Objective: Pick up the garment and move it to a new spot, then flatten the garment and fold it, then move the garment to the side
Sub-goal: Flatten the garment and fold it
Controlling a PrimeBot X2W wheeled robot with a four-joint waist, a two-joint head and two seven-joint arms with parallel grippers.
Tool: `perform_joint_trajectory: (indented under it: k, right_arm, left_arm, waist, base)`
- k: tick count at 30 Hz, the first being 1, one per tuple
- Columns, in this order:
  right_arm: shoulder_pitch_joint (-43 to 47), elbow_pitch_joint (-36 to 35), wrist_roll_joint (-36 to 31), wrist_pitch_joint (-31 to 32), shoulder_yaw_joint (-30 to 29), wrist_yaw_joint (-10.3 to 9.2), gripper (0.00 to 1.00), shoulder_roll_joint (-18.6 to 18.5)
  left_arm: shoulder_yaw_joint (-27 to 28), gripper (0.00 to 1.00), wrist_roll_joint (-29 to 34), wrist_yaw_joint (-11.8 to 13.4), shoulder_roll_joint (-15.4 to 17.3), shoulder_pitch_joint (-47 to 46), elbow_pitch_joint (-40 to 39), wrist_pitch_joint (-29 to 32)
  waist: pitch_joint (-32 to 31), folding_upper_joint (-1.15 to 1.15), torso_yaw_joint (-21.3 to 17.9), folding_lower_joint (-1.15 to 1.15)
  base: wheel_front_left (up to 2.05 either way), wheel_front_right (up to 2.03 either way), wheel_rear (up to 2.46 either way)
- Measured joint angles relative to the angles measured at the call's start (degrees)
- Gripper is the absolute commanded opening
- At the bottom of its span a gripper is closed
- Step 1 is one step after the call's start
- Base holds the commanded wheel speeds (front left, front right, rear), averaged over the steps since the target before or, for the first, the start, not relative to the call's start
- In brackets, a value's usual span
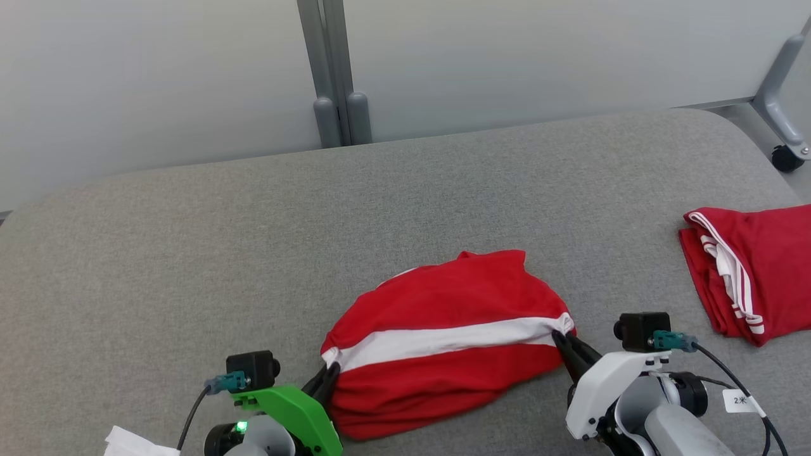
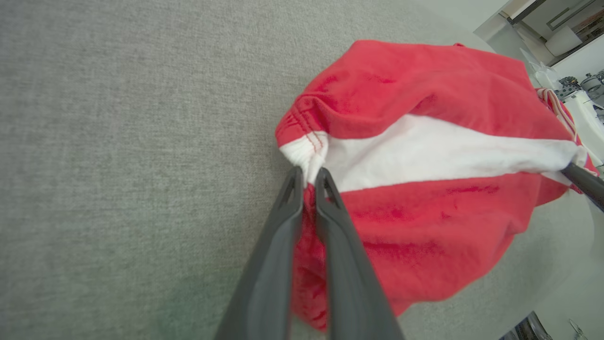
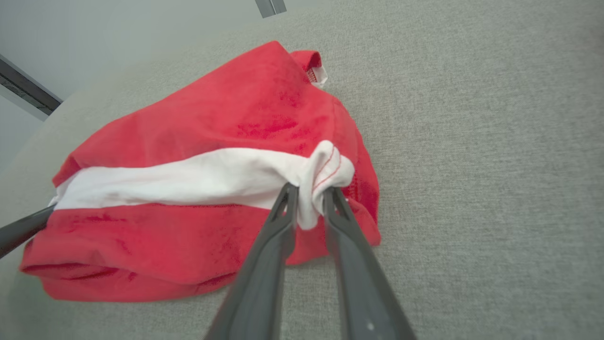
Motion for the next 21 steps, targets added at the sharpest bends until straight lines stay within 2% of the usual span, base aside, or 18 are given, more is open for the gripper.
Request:
perform_joint_trajectory:
  k: [6, 14, 17, 21]
  right_arm:
    - [0.0, -3.3, -0.5, -3.1, -0.8, 0.0, 0.0, -0.4]
    - [-0.8, -14.6, -1.4, -5.1, -4.2, 0.0, 0.0, -2.6]
    - [-2.7, -19.5, -1.7, -3.0, -5.8, -0.01, 0.0, -3.4]
    - [-6.9, -22.4, -0.7, 1.8, -5.8, -0.01, 0.0, -3.8]
  left_arm:
    - [-0.9, 0.0, -1.5, 0.0, 0.8, -0.4, -3.5, -4.0]
    - [-1.3, 0.0, -4.4, 0.0, 3.6, -3.0, -14.5, -8.0]
    - [-1.2, 0.0, -4.7, 0.0, 4.3, -5.6, -18.4, -7.8]
    - [-0.9, 0.0, -5.1, 0.2, 4.4, -10.6, -21.1, -5.0]
  waist:
    - [-0.4, 0.0, 0.0, 0.0]
    - [-0.7, 0.0, -0.3, 0.0]
    - [-0.3, 0.0, -0.6, 0.0]
    - [0.8, 0.0, -1.4, 0.0]
  base:
    - [0.0, 0.0, 0.0]
    - [0.0, 0.0, 0.0]
    - [0.0, 0.0, 0.0]
    - [0.0, 0.0, 0.0]
